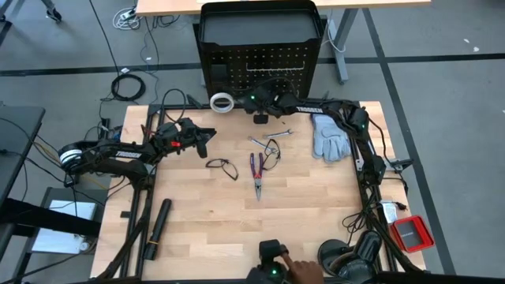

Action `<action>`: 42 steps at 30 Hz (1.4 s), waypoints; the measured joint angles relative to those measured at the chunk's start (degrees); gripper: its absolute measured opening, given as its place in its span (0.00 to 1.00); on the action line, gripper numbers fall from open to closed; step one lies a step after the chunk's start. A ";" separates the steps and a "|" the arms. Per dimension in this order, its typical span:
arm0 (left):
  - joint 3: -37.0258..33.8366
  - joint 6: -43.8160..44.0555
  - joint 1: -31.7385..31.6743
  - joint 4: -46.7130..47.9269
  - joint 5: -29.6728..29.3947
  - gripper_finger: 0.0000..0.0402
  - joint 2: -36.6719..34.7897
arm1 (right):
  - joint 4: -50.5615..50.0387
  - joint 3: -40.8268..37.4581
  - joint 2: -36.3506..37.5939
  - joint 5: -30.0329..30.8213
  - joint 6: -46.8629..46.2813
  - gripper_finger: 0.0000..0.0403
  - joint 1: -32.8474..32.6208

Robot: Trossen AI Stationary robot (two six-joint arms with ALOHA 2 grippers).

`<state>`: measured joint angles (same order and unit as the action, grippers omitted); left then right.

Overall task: Hang tools onto peg board
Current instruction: Remove the black spirit level from the black pegboard

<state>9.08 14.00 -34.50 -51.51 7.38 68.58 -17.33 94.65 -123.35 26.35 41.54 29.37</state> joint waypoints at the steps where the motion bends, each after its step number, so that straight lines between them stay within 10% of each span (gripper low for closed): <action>1: 0.00 0.02 0.02 -0.02 0.00 0.19 0.00 | -0.86 0.07 0.01 0.47 -1.13 0.18 -0.37; 10: 0.00 0.64 0.02 0.02 0.00 0.19 0.02 | -7.39 0.16 0.48 6.53 -7.78 0.18 -4.64; 29: 0.00 1.57 0.04 1.73 0.26 0.19 0.04 | -27.50 -0.17 5.79 -10.17 -29.92 0.21 -14.85; 42: 0.00 3.14 0.09 8.09 2.28 0.19 0.04 | -11.21 -8.36 4.46 -17.08 3.14 0.20 -17.46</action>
<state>9.08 17.14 -34.41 -43.42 9.66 68.62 -28.54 86.28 -118.89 9.26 44.67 11.91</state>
